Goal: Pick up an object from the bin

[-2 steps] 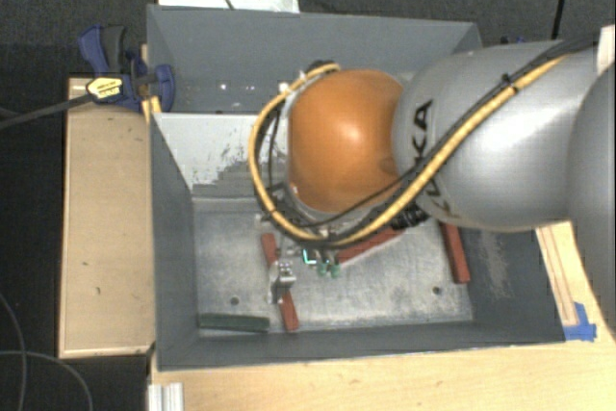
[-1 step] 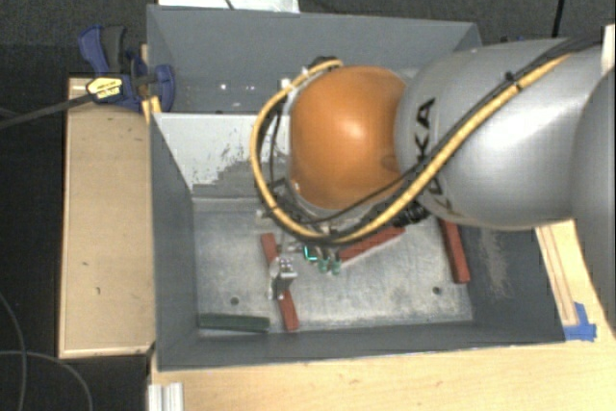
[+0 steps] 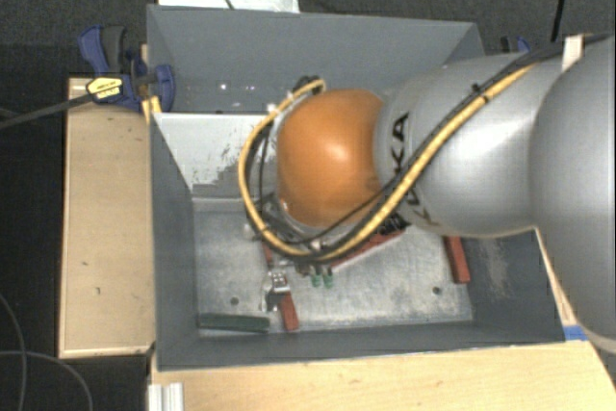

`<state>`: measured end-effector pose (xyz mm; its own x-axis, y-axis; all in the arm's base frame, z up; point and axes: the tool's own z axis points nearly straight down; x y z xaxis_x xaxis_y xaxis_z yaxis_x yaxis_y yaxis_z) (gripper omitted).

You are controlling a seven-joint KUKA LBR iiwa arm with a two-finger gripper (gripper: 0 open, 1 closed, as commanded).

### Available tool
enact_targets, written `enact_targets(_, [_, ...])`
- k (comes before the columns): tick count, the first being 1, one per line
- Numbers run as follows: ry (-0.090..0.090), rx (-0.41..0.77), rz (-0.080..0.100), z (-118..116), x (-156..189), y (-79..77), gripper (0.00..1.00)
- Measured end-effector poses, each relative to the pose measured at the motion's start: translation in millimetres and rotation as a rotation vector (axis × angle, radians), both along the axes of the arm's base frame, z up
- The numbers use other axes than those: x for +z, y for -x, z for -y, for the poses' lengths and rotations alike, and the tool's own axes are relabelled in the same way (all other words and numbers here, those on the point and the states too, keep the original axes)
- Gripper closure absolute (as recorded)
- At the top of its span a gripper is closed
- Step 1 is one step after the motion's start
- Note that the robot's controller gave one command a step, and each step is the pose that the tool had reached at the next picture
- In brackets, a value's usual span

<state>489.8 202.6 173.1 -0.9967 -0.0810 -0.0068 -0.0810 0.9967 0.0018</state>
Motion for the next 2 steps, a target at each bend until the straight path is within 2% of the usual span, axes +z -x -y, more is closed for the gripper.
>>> enact_targets(1, [-0.001,-0.014,-0.001,-15,-66,5.1,0.0])
enact_targets(2, [0.003,-0.179,-0.01,-13,-99,8.4,0.0])
